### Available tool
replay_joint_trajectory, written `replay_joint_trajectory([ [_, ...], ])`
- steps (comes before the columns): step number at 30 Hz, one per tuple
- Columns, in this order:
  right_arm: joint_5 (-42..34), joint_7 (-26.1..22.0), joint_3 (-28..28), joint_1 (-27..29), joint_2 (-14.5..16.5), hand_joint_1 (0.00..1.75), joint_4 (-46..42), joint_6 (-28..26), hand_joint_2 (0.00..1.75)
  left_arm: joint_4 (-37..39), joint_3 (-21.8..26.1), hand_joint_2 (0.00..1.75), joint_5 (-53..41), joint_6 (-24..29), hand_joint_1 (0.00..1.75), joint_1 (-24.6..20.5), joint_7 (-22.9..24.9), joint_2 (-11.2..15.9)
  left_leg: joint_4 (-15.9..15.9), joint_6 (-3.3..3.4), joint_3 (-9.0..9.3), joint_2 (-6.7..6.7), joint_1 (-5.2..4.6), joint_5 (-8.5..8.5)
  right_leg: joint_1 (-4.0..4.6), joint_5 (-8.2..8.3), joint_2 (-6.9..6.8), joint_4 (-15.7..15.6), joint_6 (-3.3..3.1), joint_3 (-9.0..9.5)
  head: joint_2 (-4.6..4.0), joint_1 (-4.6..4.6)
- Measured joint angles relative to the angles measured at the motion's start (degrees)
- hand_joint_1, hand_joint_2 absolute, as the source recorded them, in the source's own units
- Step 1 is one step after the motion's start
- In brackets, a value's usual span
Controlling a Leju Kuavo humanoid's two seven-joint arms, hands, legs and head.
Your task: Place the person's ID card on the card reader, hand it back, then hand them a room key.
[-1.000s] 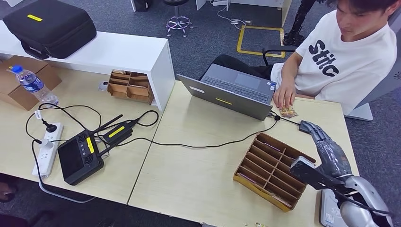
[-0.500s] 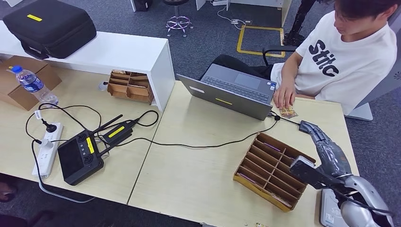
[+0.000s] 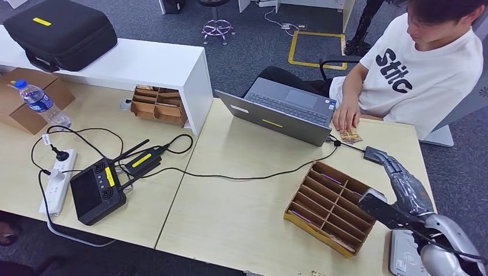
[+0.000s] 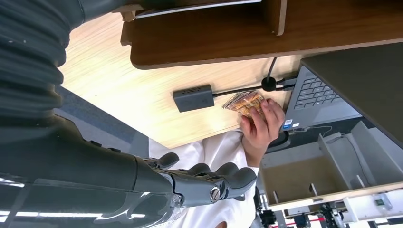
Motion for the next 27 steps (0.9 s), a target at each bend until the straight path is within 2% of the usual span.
replay_joint_trajectory([
  [3,-0.21,0.18,-0.30,0.16,-0.28,0.01,-0.01,0.00,1.75,0.00,0.02,1.75,0.03,0.00,0.00,0.02,0.00,0.02,0.00,0.00,0.00,0.00,0.00,0.00,0.00,0.00,0.00,0.00,0.00,0.00,0.00,0.00],
  [4,-0.25,0.26,-0.45,0.24,-0.39,0.08,-0.01,0.00,1.75,0.00,0.03,1.75,0.05,0.00,0.00,0.02,0.00,0.02,0.00,0.00,0.00,0.00,0.00,0.00,0.00,0.00,0.00,0.00,0.00,0.00,0.00,0.00],
  [7,-0.40,0.40,-0.84,0.52,-0.65,0.45,-0.02,0.15,1.75,0.00,0.06,1.75,0.13,0.00,0.00,0.04,0.00,0.05,0.00,0.00,0.00,0.00,0.00,0.00,0.00,0.00,0.00,0.00,0.00,0.00,0.00,0.00],
  [8,-0.46,0.42,-0.90,0.61,-0.70,0.51,-0.02,0.27,1.75,0.00,0.07,1.75,0.14,0.01,0.00,0.05,0.00,0.08,0.00,0.00,0.00,0.00,0.00,0.00,0.00,0.00,0.00,0.00,0.00,0.00,0.00,0.01],
  [12,-0.62,0.42,-0.99,0.78,-0.87,0.49,-0.02,0.54,1.75,0.00,0.07,1.75,0.15,0.01,0.00,0.06,0.00,0.26,0.00,0.00,0.00,0.01,0.00,0.00,0.00,0.00,0.01,0.00,0.00,0.00,0.00,0.00],
  [16,-0.62,0.42,-0.99,0.79,-0.93,0.25,-0.02,0.61,1.75,0.00,0.07,1.75,0.12,0.00,0.00,0.06,0.00,0.31,0.00,0.00,0.00,0.01,0.00,0.00,0.00,0.00,0.01,0.00,0.00,0.00,0.00,0.00],
  [18,-0.57,0.42,-0.99,0.79,-0.93,0.21,-0.02,0.90,1.75,0.00,0.07,1.75,0.05,0.00,0.00,0.06,0.00,0.31,0.00,0.00,0.00,0.01,0.00,0.00,0.00,0.00,0.01,0.00,0.00,0.00,0.00,0.00],
  [23,-0.31,0.42,-0.97,0.77,-0.93,0.41,-0.01,1.52,1.75,0.00,0.07,1.75,-0.02,0.01,0.00,0.05,0.00,0.31,0.00,0.00,-0.01,0.00,0.00,0.00,0.00,0.00,0.00,0.00,0.00,0.00,0.00,0.00],
  [27,-0.30,0.42,-0.96,0.77,-0.93,0.44,0.00,1.55,1.75,0.00,0.07,1.75,-0.02,0.01,0.00,0.05,0.00,0.31,0.00,0.00,-0.01,0.00,0.00,0.00,0.00,0.00,0.00,0.00,0.00,0.00,0.00,-0.01],
])
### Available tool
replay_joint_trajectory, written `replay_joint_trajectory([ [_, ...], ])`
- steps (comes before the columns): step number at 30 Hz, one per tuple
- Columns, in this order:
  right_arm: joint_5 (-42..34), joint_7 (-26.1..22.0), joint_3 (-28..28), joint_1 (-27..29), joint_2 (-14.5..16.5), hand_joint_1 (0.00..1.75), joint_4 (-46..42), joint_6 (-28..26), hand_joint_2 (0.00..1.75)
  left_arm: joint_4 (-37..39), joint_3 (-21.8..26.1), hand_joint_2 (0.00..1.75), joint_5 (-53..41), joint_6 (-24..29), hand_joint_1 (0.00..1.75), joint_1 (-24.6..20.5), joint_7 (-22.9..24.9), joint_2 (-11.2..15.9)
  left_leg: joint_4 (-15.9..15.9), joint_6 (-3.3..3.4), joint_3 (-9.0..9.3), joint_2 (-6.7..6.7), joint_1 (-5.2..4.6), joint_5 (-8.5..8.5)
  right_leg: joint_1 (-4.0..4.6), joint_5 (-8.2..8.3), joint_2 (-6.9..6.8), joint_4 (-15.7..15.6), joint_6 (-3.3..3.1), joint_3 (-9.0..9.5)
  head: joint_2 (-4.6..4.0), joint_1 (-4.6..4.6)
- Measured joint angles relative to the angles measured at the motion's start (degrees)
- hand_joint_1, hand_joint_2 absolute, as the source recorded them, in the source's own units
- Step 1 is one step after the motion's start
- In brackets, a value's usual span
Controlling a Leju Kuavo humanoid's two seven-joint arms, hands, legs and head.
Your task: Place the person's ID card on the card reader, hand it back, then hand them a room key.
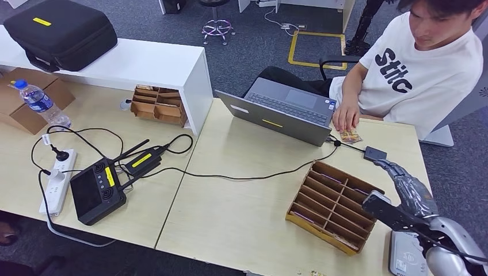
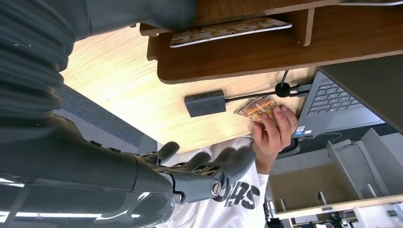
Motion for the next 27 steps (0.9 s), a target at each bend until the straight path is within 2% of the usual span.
replay_joint_trajectory([
  [2,0.00,0.00,0.01,0.00,0.00,0.45,0.02,0.00,1.75,0.00,0.00,1.75,0.00,0.00,0.00,0.00,0.00,0.00,0.00,0.00,0.00,0.00,0.00,0.00,0.00,0.00,0.00,0.00,0.00,0.00,0.00,0.00],
  [4,0.00,0.00,0.02,0.00,0.00,0.56,0.05,0.00,1.75,0.00,0.00,1.75,0.00,0.00,0.00,0.00,0.00,0.00,0.00,0.00,0.00,0.00,0.00,0.00,0.00,0.00,0.00,0.00,0.00,0.00,0.00,0.00],
  [5,0.00,0.00,0.03,0.00,0.00,0.69,0.06,0.00,1.75,0.00,0.00,1.75,0.00,0.00,0.00,0.00,0.00,0.00,0.00,0.00,0.00,0.00,0.00,0.00,0.00,0.00,0.00,0.00,0.00,0.00,0.00,0.01],
  [9,0.00,0.00,0.04,0.00,0.00,1.55,0.07,0.02,1.75,0.00,0.00,1.75,-0.01,0.00,0.00,0.00,0.00,0.00,0.00,0.00,0.00,0.00,0.00,0.00,0.00,0.00,0.00,0.00,0.00,0.00,0.00,0.00],
  [11,0.00,0.00,0.06,0.00,-0.01,1.72,0.07,0.04,1.75,0.00,0.00,1.75,-0.05,-0.01,0.00,0.00,0.00,0.01,0.00,0.00,0.00,0.00,0.00,0.00,0.00,0.00,0.00,0.00,0.00,0.00,0.00,0.01],
  [27,-0.61,-0.57,0.36,-0.71,-0.14,1.75,0.46,0.72,1.75,0.00,0.01,1.75,-0.16,-0.07,0.00,-0.01,-0.18,0.18,0.00,0.00,0.01,0.00,0.00,0.00,0.00,0.00,0.00,0.00,0.00,0.00,0.00,0.01],
])
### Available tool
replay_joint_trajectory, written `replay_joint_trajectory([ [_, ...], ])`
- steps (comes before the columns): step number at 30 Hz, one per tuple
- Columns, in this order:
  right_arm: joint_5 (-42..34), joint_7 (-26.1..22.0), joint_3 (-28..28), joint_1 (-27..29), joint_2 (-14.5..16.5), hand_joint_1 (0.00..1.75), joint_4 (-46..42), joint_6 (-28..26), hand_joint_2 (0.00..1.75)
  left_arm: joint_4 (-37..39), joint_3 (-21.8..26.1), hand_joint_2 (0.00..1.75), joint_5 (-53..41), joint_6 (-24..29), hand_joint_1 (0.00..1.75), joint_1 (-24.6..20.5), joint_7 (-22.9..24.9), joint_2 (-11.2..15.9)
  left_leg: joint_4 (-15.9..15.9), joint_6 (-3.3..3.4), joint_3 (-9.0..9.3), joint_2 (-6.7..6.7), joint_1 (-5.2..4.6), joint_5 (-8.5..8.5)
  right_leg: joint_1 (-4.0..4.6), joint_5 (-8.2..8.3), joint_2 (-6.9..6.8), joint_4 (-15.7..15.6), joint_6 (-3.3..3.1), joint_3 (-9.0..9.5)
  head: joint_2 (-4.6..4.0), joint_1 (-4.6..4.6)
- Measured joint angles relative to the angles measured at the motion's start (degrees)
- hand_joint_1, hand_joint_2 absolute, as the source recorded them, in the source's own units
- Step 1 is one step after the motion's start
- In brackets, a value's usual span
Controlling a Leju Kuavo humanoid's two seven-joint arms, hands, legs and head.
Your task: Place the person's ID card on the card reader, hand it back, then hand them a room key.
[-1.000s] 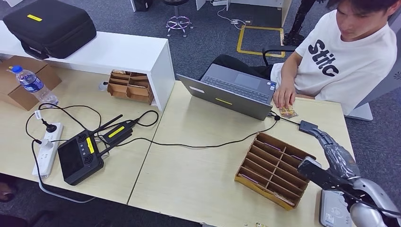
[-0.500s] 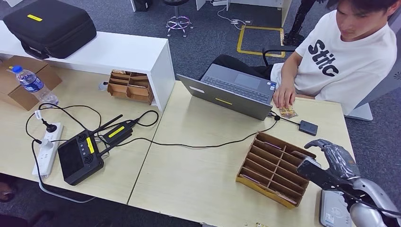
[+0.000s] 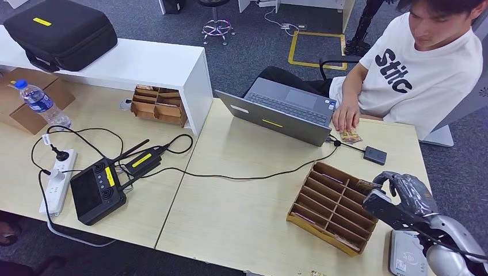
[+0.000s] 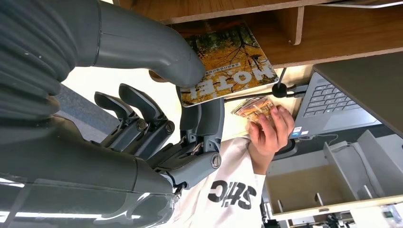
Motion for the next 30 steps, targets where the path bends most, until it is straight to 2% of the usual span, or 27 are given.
replay_joint_trajectory([
  [10,0.03,-1.00,0.35,-0.36,0.01,1.75,0.08,-0.61,1.75,0.00,0.01,1.75,-0.30,-0.13,0.00,-0.01,0.00,-0.01,0.00,0.00,-0.02,0.00,0.00,0.00,0.00,0.00,0.00,0.00,0.00,0.00,0.00,0.00],
  [17,2.70,-3.54,-0.13,-1.30,2.79,1.75,-2.94,-11.66,1.75,0.00,0.01,1.75,-0.69,-0.23,0.00,-0.16,0.01,-0.16,0.00,0.00,-0.03,-0.02,0.01,0.00,0.01,0.00,-0.02,0.01,0.00,-0.01,0.00,0.00],
  [22,2.97,-3.83,-0.56,-1.60,4.16,1.75,-4.64,-12.60,1.75,0.00,0.01,1.75,-0.87,-0.20,0.00,-0.18,0.01,-0.31,0.00,0.00,-0.04,-0.02,0.00,0.00,0.00,0.00,-0.02,0.01,0.00,-0.01,0.00,0.00],
  [27,2.90,-6.34,-2.36,-1.11,6.59,1.75,-7.14,-17.03,1.75,0.00,0.01,1.75,-1.37,-0.17,0.00,-0.36,0.01,-0.46,0.00,0.00,-0.04,-0.02,0.00,0.00,0.00,0.00,-0.02,0.01,0.00,-0.02,0.00,-0.01],
  [30,3.15,-6.43,-3.34,-1.38,8.12,1.75,-8.77,-17.86,1.75,0.00,0.01,1.75,-1.72,-0.15,0.00,-0.74,0.19,-0.69,0.00,0.00,-0.03,-0.01,0.00,0.00,0.00,0.00,-0.01,0.01,0.00,-0.02,0.00,0.00],
])
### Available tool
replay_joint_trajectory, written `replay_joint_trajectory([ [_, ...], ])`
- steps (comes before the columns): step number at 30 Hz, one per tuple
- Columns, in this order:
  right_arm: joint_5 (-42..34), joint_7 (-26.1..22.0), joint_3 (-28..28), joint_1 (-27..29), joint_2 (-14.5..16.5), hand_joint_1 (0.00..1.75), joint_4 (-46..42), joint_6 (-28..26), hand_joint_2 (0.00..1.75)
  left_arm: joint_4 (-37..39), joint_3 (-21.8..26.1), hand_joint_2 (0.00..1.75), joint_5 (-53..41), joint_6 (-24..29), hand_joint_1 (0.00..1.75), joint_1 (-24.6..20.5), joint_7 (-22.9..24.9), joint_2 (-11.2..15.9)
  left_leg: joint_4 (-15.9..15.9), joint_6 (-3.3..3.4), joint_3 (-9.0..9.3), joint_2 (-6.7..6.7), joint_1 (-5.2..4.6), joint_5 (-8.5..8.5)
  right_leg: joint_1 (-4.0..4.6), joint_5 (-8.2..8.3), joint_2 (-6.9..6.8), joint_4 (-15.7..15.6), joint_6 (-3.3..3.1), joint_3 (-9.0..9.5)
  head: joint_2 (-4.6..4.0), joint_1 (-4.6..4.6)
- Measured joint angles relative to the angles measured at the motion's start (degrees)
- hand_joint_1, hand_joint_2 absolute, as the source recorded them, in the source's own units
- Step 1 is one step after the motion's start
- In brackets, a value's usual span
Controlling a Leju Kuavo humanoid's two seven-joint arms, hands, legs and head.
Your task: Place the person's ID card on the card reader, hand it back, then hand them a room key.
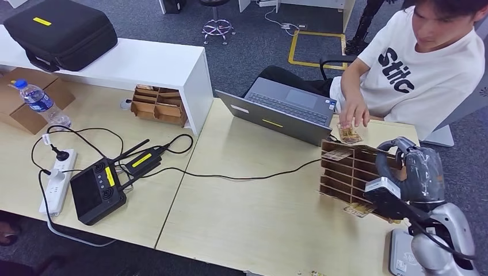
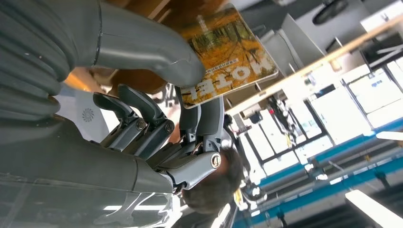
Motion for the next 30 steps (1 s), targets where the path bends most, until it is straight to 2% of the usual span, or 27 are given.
replay_joint_trajectory([
  [10,1.05,-0.21,0.07,-2.77,3.11,1.75,0.62,1.68,1.75,0.00,-0.02,1.75,-0.82,-0.14,0.00,-0.85,0.74,-0.55,0.00,0.02,0.01,0.00,0.00,0.02,0.00,0.00,0.00,0.00,0.00,0.01,0.00,0.00],
  [30,0.72,-0.17,0.96,-3.55,3.47,1.75,1.91,3.56,1.75,0.00,-0.02,1.75,-1.09,-0.27,0.00,-1.08,0.80,-0.71,0.00,0.02,0.01,0.00,0.00,0.02,0.00,0.00,0.00,0.00,0.00,0.01,0.00,-0.01],
])
